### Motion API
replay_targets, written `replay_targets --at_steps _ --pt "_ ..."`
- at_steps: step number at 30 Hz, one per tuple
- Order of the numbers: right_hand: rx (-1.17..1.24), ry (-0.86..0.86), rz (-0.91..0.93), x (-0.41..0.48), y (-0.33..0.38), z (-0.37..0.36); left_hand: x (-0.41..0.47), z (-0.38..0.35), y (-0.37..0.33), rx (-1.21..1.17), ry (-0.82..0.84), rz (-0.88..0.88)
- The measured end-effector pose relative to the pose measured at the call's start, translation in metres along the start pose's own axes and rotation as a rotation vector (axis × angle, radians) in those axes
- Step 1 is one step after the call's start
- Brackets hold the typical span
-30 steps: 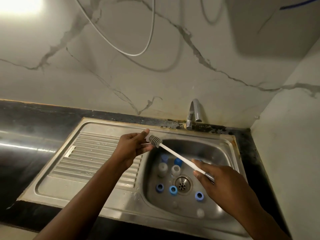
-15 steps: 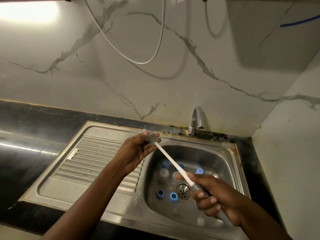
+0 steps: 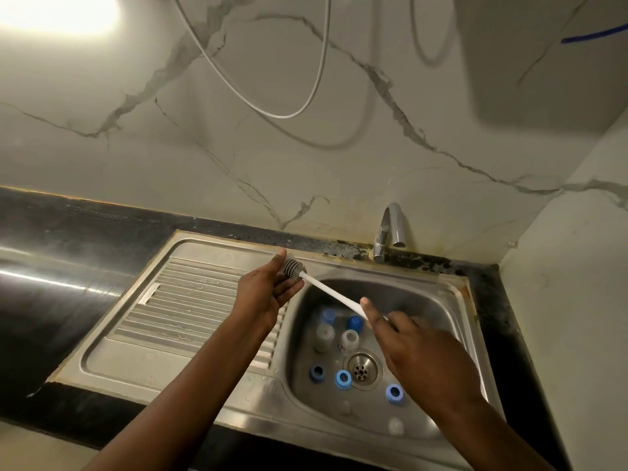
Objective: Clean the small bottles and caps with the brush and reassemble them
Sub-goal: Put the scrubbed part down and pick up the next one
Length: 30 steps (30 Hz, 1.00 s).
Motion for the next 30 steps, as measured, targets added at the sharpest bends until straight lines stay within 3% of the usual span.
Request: replay_targets --at_steps 1,5,9,11,13,14,18,20,23,25,27,29,30 --pt "0.08 0.007 -0.014 0.002 0.003 -0.001 0.0 0.0 -0.001 0.013 -0.005 -0.014" --pt "1.185 0.103 -0.292 0.004 0.023 0.001 -0.001 0.001 -0.007 0.021 0.106 -0.068" --pt "2.06 0.634 -0.477 0.003 0.034 0.012 -0.001 -0.001 -0.014 -0.095 0.236 -0.08" --pt "2.327 0.795 -0.493 0.004 0.033 0.009 -0.002 -0.002 -0.016 -0.157 0.27 -0.052" --pt "2.287 0.771 -0.497 0.004 0.034 0.01 -0.001 -0.002 -0.016 -0.182 0.264 -0.02" --pt "2.131 0.693 -0.479 0.005 0.036 0.014 0.0 -0.002 -0.015 -0.175 0.238 -0.008" --pt "0.969 0.193 -0.305 0.006 0.03 0.023 0.003 0.004 -0.007 -0.105 0.094 0.021" --pt "0.517 0.069 -0.16 0.004 0.026 0.025 0.004 0.007 -0.007 -0.062 0.06 0.03" --pt "0.417 0.183 -0.119 0.005 0.009 0.009 0.007 0.008 -0.009 -0.016 0.002 0.03" --pt "0.355 0.169 -0.003 0.009 0.0 -0.004 0.009 0.008 -0.01 0.002 -0.027 0.018" --pt "0.676 0.175 -0.015 0.019 0.008 0.006 0.01 0.008 -0.01 -0.012 -0.025 0.002" --pt "0.989 0.057 -0.24 0.01 0.019 0.008 0.009 0.008 -0.011 -0.052 0.01 -0.014" --pt "1.163 0.104 -0.3 0.007 0.024 0.003 0.008 0.009 -0.011 -0.079 0.035 -0.018"
Point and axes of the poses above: each hand's wrist, its own x-axis towards the middle knuckle, its own z-axis out of the back of the hand, y = z × x, the point moved 1 cm from there along x, towards the middle knuckle, and after that the axes turned 7 degrees about y, right-handed, at the moved point
